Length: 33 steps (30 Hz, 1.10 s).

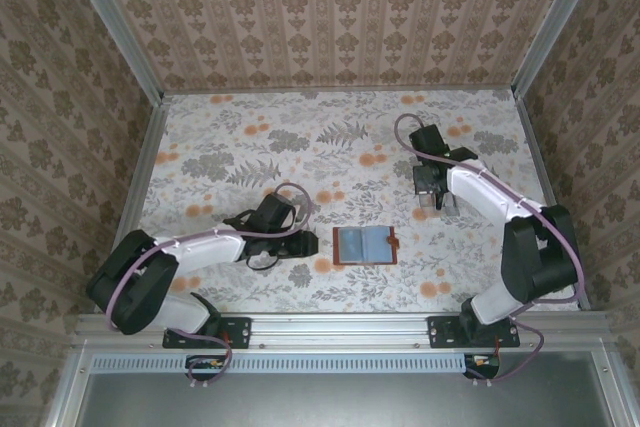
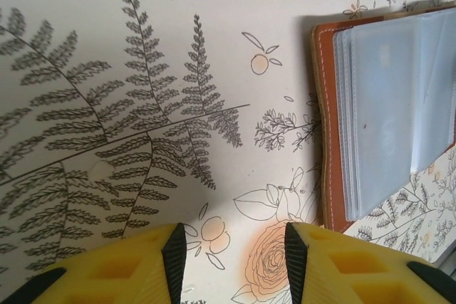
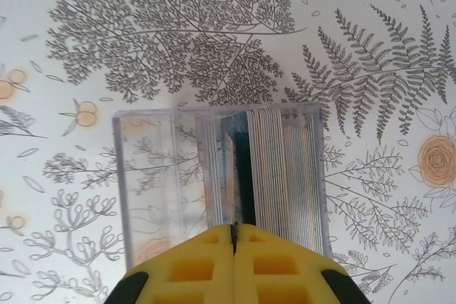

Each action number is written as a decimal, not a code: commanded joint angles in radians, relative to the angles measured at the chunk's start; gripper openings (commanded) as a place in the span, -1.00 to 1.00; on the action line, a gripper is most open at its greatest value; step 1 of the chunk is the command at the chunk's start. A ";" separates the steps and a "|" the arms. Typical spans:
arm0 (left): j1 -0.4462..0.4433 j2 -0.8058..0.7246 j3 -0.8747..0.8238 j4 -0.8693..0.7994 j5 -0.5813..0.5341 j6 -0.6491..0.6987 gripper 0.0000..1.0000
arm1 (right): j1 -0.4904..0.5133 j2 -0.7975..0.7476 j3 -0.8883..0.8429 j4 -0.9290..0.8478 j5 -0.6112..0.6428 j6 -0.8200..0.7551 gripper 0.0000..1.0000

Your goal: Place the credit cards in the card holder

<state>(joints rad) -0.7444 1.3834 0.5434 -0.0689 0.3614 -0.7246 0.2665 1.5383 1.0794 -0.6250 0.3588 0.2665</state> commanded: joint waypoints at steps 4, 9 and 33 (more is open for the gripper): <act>0.017 -0.038 -0.002 -0.032 0.016 0.045 -0.12 | -0.001 -0.131 -0.003 -0.037 -0.102 0.086 -1.00; 0.004 -0.035 0.012 -0.033 0.032 0.061 -0.11 | 0.011 -0.257 -0.073 -0.034 -0.233 0.077 -1.00; -0.038 0.155 0.106 0.116 0.171 0.057 -0.16 | 0.014 -0.206 -0.507 0.392 -1.164 0.129 -1.00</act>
<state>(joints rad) -0.7753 1.5204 0.6106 0.0555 0.5037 -0.6807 0.2802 1.3148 0.5873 -0.3035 -0.7319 0.3969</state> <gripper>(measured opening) 0.426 0.067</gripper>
